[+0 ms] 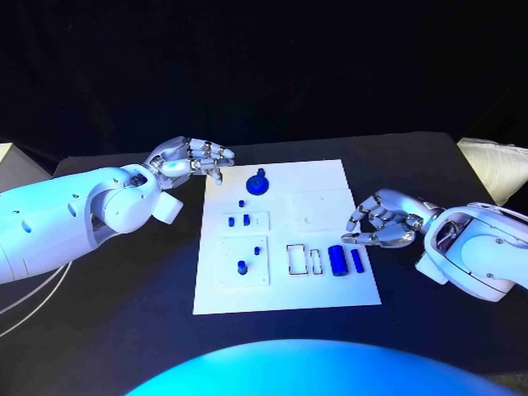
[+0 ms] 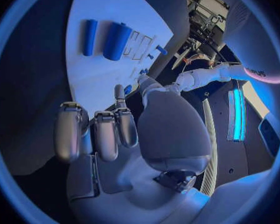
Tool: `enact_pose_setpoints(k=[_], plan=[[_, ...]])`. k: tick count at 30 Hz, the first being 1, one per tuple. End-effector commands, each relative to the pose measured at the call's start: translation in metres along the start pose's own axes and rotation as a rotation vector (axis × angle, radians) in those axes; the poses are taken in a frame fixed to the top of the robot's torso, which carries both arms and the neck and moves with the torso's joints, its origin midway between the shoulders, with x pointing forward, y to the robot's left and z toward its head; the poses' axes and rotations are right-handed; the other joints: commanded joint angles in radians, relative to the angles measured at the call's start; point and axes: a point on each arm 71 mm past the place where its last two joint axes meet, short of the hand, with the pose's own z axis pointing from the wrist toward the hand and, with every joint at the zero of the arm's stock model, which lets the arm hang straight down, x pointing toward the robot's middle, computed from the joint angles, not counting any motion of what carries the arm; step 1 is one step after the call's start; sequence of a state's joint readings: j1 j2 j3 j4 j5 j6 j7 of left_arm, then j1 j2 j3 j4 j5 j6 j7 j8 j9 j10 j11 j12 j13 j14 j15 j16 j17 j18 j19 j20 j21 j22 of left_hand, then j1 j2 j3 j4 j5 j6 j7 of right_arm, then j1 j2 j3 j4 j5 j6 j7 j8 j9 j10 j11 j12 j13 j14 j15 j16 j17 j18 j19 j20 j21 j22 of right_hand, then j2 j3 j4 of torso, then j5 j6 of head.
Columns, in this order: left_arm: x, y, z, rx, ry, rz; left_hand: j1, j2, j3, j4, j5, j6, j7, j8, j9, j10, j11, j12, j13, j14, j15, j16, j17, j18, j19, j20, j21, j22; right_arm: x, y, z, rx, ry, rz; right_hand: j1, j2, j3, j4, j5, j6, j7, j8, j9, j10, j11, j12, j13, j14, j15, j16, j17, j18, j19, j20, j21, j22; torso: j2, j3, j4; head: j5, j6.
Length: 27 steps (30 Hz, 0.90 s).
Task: Assemble the parts on the task board
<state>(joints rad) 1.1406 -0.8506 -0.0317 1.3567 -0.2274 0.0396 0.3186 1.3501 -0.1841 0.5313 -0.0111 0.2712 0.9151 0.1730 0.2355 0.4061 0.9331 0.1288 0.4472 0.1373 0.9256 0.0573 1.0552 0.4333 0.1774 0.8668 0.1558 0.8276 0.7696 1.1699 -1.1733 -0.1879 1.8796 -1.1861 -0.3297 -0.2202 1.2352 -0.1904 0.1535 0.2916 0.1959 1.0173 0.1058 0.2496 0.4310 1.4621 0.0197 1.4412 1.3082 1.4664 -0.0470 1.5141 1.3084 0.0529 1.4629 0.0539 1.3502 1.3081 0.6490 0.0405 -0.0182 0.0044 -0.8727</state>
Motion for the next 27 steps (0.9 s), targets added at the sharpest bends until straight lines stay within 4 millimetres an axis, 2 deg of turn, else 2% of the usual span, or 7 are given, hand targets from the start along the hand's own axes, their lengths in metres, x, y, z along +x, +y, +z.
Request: enact_pose_setpoints(k=[1,6,12,27], plan=[[0.003,-0.001,0.000,0.010,0.014,-0.015,0.000,0.013,-0.004,0.003,-0.004,0.004,0.004,-0.004,0.001,0.007,-0.004,-0.003,-0.001,-0.004,0.003,-0.006,-0.001,0.006,0.004,0.000,-0.007,-0.001,0.006,-0.004,-0.006,0.061,0.039,-0.084,-0.017,0.013,-0.044,0.001,0.002,0.004,-0.008,0.007,0.000,0.024,-0.001,0.010,0.127,0.080,-0.005,0.008,0.145,-0.015,0.066,-0.004,0.017,0.183,0.000,-0.0011,-0.0002,-0.005,0.000],[0.005,-0.001,0.000,0.011,0.018,-0.017,0.000,0.013,-0.004,0.003,-0.004,0.004,0.004,-0.004,0.001,0.007,-0.004,-0.003,-0.001,-0.004,0.003,-0.006,-0.001,0.006,0.004,0.000,-0.007,-0.001,0.011,-0.005,-0.011,0.078,0.041,-0.119,-0.037,0.045,-0.126,0.002,0.005,0.016,-0.014,0.021,0.000,0.048,-0.006,0.041,0.168,0.086,-0.008,0.021,0.174,-0.022,0.074,-0.006,0.055,0.201,0.001,-0.0012,0.0017,-0.010,0.000],[0.006,-0.001,-0.001,0.011,0.020,-0.018,0.000,0.013,-0.004,0.003,-0.004,0.004,0.004,-0.004,0.001,0.007,-0.004,-0.003,-0.001,-0.004,0.003,-0.006,-0.001,0.006,0.004,0.000,-0.007,-0.001,0.023,-0.003,-0.011,0.077,0.056,-0.143,-0.046,0.060,-0.175,0.003,0.004,0.023,-0.018,0.030,0.001,0.052,-0.009,0.044,0.174,0.086,-0.010,0.022,0.178,-0.023,0.076,-0.008,0.063,0.206,0.002,-0.0009,0.0013,-0.009,0.000],[0.005,-0.001,-0.002,0.011,0.020,-0.018,-0.001,0.013,-0.005,0.004,-0.004,0.005,0.004,-0.004,0.001,0.007,-0.003,-0.004,-0.002,-0.004,0.003,-0.006,-0.001,0.006,0.004,0.000,-0.008,-0.002,0.049,-0.001,0.000,0.087,0.094,-0.188,-0.059,0.073,-0.216,0.004,0.001,0.022,-0.018,0.034,0.000,0.053,-0.010,0.044,0.178,0.088,-0.011,0.025,0.186,-0.025,0.077,-0.009,0.072,0.210,0.002,0.0003,0.0012,-0.004,0.000]])
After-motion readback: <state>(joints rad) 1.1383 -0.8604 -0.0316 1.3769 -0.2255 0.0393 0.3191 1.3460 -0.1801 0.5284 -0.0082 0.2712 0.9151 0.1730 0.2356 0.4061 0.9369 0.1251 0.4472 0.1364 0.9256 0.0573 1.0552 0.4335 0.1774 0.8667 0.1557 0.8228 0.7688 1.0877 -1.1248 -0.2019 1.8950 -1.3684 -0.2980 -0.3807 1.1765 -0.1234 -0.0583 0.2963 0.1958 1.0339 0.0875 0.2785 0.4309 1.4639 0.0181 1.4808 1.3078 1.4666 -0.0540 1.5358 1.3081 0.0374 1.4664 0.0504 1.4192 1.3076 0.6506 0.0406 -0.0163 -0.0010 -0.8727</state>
